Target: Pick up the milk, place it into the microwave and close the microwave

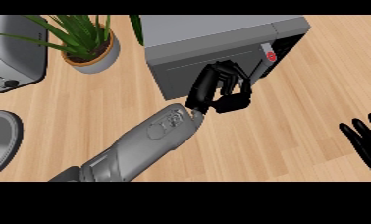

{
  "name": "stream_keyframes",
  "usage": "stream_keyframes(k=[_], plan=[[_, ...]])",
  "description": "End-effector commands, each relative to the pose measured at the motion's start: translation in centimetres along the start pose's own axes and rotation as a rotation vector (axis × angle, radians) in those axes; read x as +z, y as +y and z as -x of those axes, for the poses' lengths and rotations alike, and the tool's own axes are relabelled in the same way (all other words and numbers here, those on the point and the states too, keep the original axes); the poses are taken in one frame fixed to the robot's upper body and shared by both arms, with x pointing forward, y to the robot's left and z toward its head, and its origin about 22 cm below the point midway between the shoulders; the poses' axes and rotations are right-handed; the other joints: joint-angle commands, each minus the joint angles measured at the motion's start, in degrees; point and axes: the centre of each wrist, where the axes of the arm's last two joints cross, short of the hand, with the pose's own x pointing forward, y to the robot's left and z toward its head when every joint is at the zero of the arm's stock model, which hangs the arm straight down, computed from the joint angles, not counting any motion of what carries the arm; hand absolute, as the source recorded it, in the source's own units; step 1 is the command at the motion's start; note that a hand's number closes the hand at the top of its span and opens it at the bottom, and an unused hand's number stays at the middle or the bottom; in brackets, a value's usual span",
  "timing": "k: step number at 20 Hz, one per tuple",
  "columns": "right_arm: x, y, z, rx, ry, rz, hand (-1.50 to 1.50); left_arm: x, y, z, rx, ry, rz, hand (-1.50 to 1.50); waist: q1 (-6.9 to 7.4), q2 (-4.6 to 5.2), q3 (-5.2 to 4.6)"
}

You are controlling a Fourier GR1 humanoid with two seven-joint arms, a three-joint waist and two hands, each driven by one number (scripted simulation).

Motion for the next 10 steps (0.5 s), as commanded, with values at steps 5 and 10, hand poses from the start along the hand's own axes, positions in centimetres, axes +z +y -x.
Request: stream_keyframes(k=[5, 10], plan=[[-0.7, -0.1, -1.5, 0.011, -0.026, 0.000, -1.50, -1.9, 1.5, -0.2, 0.066, -0.006, -0.072, 1.50, -0.55, 0.49, -0.05], [-1.0, 0.2, -1.1, -0.024, -0.031, 0.007, -1.50, -2.0, 2.0, 0.2, 0.121, 0.035, -0.102, 1.50, -0.66, 1.24, 0.05]])
